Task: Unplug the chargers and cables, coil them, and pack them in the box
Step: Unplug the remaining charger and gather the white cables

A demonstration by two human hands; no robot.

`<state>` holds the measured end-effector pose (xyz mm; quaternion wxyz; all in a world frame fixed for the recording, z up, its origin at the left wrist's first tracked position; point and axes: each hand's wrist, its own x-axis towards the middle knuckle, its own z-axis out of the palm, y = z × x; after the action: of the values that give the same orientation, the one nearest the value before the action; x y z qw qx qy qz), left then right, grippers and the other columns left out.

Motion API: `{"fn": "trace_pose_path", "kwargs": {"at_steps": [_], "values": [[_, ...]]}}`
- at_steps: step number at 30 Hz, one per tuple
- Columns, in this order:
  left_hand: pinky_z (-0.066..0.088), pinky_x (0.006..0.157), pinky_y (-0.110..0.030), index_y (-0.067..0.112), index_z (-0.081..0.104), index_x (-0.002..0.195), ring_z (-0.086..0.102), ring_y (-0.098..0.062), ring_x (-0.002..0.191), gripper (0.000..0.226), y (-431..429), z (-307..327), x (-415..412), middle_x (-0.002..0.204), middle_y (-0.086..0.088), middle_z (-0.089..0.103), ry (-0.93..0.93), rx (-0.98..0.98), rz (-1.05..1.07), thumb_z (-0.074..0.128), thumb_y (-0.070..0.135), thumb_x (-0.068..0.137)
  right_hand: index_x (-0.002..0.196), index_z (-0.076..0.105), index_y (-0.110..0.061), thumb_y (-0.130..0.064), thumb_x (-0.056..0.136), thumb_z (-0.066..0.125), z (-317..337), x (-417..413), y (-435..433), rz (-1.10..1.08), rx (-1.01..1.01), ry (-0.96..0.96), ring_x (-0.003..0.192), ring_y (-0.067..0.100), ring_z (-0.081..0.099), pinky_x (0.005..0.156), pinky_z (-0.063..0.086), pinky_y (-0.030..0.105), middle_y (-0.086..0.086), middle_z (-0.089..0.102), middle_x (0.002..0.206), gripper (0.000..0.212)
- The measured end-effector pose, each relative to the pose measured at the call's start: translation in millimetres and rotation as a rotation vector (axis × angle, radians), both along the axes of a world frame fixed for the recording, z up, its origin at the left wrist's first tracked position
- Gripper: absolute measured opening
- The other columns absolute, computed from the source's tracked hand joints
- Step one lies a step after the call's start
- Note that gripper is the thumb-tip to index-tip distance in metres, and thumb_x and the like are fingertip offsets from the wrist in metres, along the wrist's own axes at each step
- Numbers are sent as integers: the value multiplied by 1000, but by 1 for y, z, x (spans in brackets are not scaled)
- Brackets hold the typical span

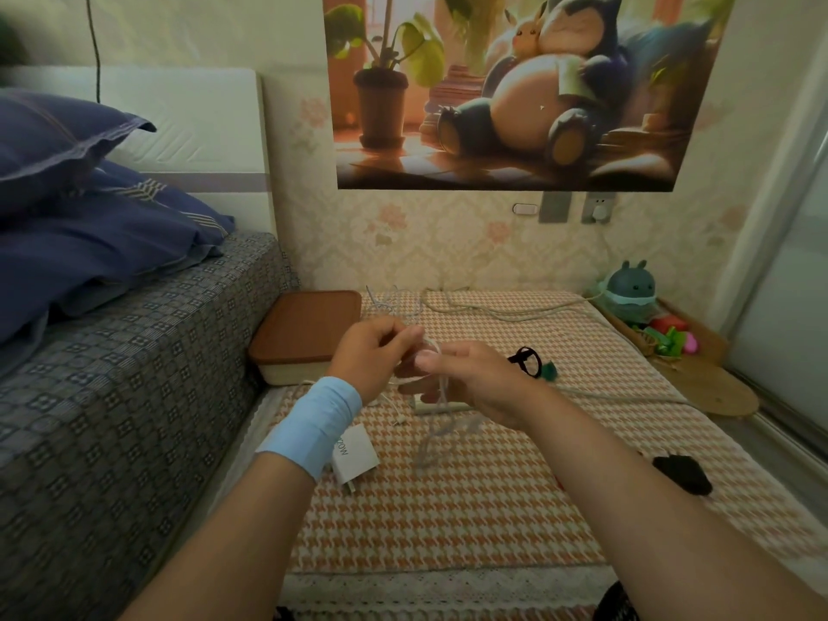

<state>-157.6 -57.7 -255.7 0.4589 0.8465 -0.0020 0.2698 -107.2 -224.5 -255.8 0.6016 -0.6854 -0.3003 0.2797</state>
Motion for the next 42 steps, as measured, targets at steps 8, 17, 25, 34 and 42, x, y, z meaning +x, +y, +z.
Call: {"fn": "trace_pose_path", "kwargs": {"at_steps": [8,17,25,34,42], "values": [[58,55,-38,5,61,76,48,-20,37,30,8,5,-13,45,-4,52,244,-174,-91,57,26,98,123,67,-19,-5,95,67,7,7,-7,-130,25,-71,41,8,31,39,28,24,10,70,90,31],[49,55,-29,14,59,69,47,-16,53,36,32,0,-15,61,-3,53,462,113,77,51,30,100,106,71,-9,-9,104,52,11,12,-10,-534,147,-204,64,21,73,64,61,34,7,73,80,19],[46,61,-27,26,73,70,52,-15,58,32,40,3,-16,64,10,62,340,173,133,59,43,93,114,74,-11,13,92,39,-3,40,-20,-943,4,-55,64,21,61,71,60,44,7,68,96,47],[47,58,-25,27,74,88,57,-17,70,22,32,-8,-12,98,-2,70,383,135,122,54,24,99,114,68,-9,-20,92,68,-7,29,-12,-578,-827,-500,90,25,68,72,57,35,8,70,106,24],[48,61,-32,32,70,70,54,-21,66,28,13,-8,-11,87,-14,72,319,142,19,58,27,95,155,37,-31,-3,93,53,-5,4,4,-18,-745,-736,153,27,22,125,18,52,11,28,164,70]]}}
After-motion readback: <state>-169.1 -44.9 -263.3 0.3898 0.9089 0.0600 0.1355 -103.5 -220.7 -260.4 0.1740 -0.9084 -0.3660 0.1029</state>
